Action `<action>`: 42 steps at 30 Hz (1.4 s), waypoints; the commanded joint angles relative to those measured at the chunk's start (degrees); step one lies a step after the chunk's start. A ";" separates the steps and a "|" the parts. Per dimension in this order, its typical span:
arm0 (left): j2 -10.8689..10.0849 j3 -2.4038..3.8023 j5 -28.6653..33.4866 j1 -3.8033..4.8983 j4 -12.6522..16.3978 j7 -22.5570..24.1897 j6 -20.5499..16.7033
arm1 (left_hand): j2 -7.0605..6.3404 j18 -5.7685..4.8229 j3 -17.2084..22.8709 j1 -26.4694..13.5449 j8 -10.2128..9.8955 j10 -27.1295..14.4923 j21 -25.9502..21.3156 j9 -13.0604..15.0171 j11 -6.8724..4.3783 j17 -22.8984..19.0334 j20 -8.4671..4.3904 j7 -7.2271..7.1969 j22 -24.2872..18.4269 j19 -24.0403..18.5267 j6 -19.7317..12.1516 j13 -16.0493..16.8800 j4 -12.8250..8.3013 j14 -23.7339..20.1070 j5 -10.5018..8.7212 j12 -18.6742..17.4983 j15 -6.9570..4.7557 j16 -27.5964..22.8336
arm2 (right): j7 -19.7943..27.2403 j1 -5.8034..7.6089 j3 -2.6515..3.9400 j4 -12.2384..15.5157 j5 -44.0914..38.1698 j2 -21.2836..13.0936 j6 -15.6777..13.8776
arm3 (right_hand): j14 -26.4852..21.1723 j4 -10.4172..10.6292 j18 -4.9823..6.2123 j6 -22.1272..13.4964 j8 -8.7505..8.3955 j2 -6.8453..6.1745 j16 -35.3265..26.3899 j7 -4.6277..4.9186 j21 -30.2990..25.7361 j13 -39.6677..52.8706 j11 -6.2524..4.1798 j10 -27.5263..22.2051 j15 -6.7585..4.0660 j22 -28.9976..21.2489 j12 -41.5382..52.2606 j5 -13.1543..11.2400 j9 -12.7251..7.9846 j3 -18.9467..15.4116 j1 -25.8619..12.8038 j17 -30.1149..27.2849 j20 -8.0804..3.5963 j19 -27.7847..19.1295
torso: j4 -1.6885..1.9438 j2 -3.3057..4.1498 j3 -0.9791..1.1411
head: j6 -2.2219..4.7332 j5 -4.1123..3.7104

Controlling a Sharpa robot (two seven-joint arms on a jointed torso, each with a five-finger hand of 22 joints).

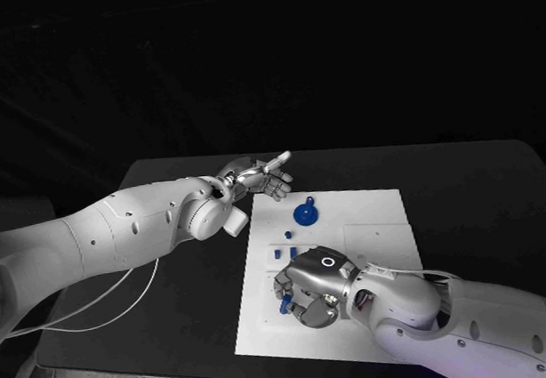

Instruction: Assemble the parts on the task board

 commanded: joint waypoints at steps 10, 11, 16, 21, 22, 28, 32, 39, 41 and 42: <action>0.34 0.04 0.56 0.07 -0.17 0.29 0.03 | 1.06 1.17 -1.17 1.12 0.21 0.30 -0.41 -0.24 -0.06 0.22 -0.03 -0.03 0.21 0.35 0.17 -0.17 0.00 0.48 -0.20 0.03 0.12 -0.47 | -1.67 -0.49 -0.30 -0.13 -6.39 0.30 1.83 | -0.30 -0.41 8.91 0.46 0.15 0.23 0.37 -0.24 0.34 0.06 -1.70 2.13 -0.64 0.14 0.45 0.14 0.13 0.19 0.26 0.11 -0.28 -0.02 | -0.08 0.00 0.01 | -0.29 0.49; 0.34 0.04 0.57 0.07 -0.17 0.28 0.04 | 1.07 1.16 -1.22 1.15 0.20 0.29 -0.42 -0.25 -0.05 0.23 -0.03 -0.02 0.22 0.35 0.16 -0.18 0.00 0.48 -0.20 0.03 0.12 -0.48 | -1.85 -0.50 -0.30 -0.11 -6.63 0.28 1.70 | -0.30 -0.43 8.91 0.48 0.15 0.21 0.38 -0.25 0.35 0.07 -1.70 2.15 -0.64 0.15 0.46 0.14 0.14 0.20 0.26 0.11 -0.29 -0.02 | -0.08 0.00 0.01 | -0.29 0.49; 0.34 0.04 0.57 0.07 -0.23 0.22 0.08 | 1.18 1.15 -1.39 1.24 0.20 0.28 -0.46 -0.28 -0.04 0.25 -0.02 -0.01 0.24 0.35 0.15 -0.20 0.00 0.48 -0.20 0.02 0.13 -0.54 | -2.12 -0.54 -0.30 0.10 -6.92 0.14 1.34 | -0.29 -0.47 8.91 0.53 0.17 0.18 0.39 -0.27 0.38 0.12 -1.72 2.18 -0.65 0.18 0.50 0.14 0.17 0.25 0.24 0.13 -0.31 -0.01 | -0.06 0.01 0.03 | -0.35 0.48; 0.34 0.04 0.57 0.07 -0.37 0.10 0.23 | 1.23 1.13 -1.62 1.23 0.19 0.27 -0.50 -0.32 -0.03 0.28 -0.01 0.00 0.25 0.36 0.14 -0.22 0.02 0.48 -0.20 0.02 0.15 -0.60 | -2.09 -0.55 -0.29 0.28 -6.56 -0.20 1.24 | -0.28 -0.49 8.91 0.57 0.18 0.16 0.41 -0.28 0.40 0.16 -1.73 2.20 -0.66 0.21 0.52 0.14 0.19 0.28 0.22 0.14 -0.33 0.00 | -0.04 0.00 0.04 | -0.42 0.75; 0.35 0.04 0.57 0.07 -0.43 0.07 0.27 | 1.26 1.13 -1.72 1.17 0.20 0.27 -0.52 -0.33 -0.03 0.30 -0.01 0.01 0.26 0.36 0.15 -0.23 0.03 0.48 -0.21 0.02 0.15 -0.62 | -2.11 -0.55 -0.29 0.32 -6.53 -0.26 1.20 | -0.28 -0.48 8.91 0.57 0.19 0.16 0.41 -0.28 0.40 0.16 -1.73 2.20 -0.66 0.21 0.53 0.14 0.19 0.29 0.21 0.14 -0.33 0.00 | -0.05 -0.01 0.04 | -0.43 0.78; 0.52 0.04 0.57 0.07 -0.78 -0.02 0.44 | 1.12 1.13 -2.22 0.93 0.20 0.24 -0.63 -0.40 -0.02 0.36 -0.01 0.02 0.28 0.37 0.13 -0.27 0.03 0.48 -0.22 0.00 0.16 -0.72 | -2.31 -0.55 -0.27 0.58 -6.56 -0.39 1.07 | -0.27 -0.47 8.91 0.63 0.20 0.13 0.43 -0.30 0.44 0.22 -1.75 2.25 -0.68 0.25 0.58 0.14 0.23 0.32 0.12 0.15 -0.35 0.01 | -0.04 0.00 0.01 | -0.41 0.94; 0.46 0.04 0.57 0.06 -0.80 -0.11 0.43 | 1.10 1.14 -2.30 1.04 0.20 0.23 -0.64 -0.42 -0.02 0.38 -0.02 0.01 0.29 0.37 0.13 -0.28 0.01 0.49 -0.22 -0.01 0.15 -0.75 | -2.32 -0.54 -0.25 0.84 -6.54 -0.72 1.89 | -0.27 -0.48 8.91 0.66 0.21 0.12 0.44 -0.31 0.46 0.26 -1.76 2.28 -0.69 0.27 0.60 0.14 0.25 0.36 0.10 0.15 -0.36 0.00 | -0.05 -0.01 0.03 | -0.43 0.92; 0.47 0.04 0.57 0.06 -0.92 -0.20 0.66 | 1.12 1.15 -2.43 1.25 0.19 0.21 -0.68 -0.46 -0.01 0.42 -0.03 0.02 0.33 0.39 0.09 -0.30 0.01 0.49 -0.21 -0.02 0.15 -0.81 | -2.97 -0.54 -0.25 0.84 -6.70 -0.89 2.38 | -0.29 -0.51 8.91 0.72 0.23 0.06 0.44 -0.34 0.49 0.32 -1.78 2.32 -0.71 0.32 0.65 0.14 0.29 0.40 0.03 0.16 -0.38 -0.03 | -0.07 -0.01 -0.02 | -0.43 0.89; 0.46 0.04 0.57 0.06 -0.95 -0.28 0.77 | 1.16 1.15 -2.46 1.27 0.20 0.21 -0.69 -0.46 -0.01 0.43 -0.02 0.01 0.34 0.39 0.09 -0.31 0.02 0.49 -0.22 -0.02 0.15 -0.82 | -3.20 -0.54 -0.24 0.92 -6.58 -1.00 2.48 | -0.29 -0.51 8.91 0.73 0.24 0.06 0.44 -0.34 0.50 0.34 -1.79 2.32 -0.72 0.33 0.66 0.14 0.30 0.42 0.02 0.16 -0.38 -0.03 | -0.01 0.00 0.02 | -0.48 0.91; 0.45 0.04 0.57 0.06 -0.95 -0.30 0.79 | 1.17 1.15 -2.47 1.27 0.20 0.21 -0.69 -0.46 -0.01 0.43 -0.02 0.02 0.34 0.39 0.10 -0.31 0.02 0.48 -0.22 -0.02 0.15 -0.83 | -3.25 -0.54 -0.23 0.94 -6.58 -1.01 2.51 | -0.29 -0.51 8.91 0.73 0.24 0.06 0.44 -0.34 0.50 0.34 -1.79 2.32 -0.72 0.34 0.66 0.14 0.30 0.42 0.02 0.16 -0.38 -0.04 | -0.01 0.00 0.02 | -0.48 0.91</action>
